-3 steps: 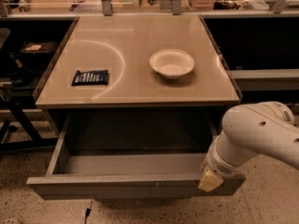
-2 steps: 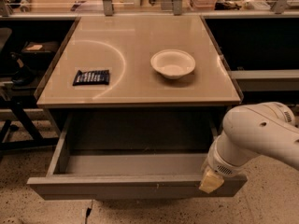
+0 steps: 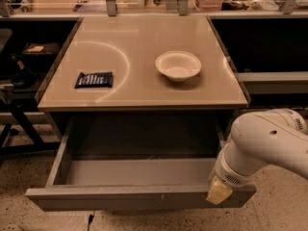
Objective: Open top drawer
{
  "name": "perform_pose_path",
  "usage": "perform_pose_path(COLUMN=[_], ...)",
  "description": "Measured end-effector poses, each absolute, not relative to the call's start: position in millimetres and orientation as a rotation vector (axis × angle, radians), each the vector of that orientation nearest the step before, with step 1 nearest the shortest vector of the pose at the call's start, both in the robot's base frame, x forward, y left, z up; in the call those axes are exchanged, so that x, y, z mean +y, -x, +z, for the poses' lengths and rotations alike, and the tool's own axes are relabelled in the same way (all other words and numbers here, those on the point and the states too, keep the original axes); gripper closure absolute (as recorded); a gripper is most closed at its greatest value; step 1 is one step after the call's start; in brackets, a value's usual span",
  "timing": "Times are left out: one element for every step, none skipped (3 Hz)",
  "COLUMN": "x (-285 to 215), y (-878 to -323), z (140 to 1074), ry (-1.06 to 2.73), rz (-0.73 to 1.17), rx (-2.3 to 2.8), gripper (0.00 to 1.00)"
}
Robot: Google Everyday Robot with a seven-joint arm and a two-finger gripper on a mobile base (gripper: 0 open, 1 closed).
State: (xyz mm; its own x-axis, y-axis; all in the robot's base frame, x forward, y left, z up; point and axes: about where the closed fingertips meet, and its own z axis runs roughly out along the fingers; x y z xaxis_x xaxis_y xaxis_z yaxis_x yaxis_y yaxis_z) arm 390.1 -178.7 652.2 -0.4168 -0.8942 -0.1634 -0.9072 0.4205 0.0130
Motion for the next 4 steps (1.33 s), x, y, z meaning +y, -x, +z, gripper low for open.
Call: perform_pose_path(x=[-182.5,-180.9,-183.5,-182.0], y=[-378.1,-377.8,-369.2,-369.0], z=[651.9,652.0,652.4,652.5], ry=[1.603,1.603,1.588,1.588], rz=[0.15,0.15,0.147,0.147], rx=[2.559,2.559,2.579,2.579], gripper=[1.0,1.0,1.0,1.0])
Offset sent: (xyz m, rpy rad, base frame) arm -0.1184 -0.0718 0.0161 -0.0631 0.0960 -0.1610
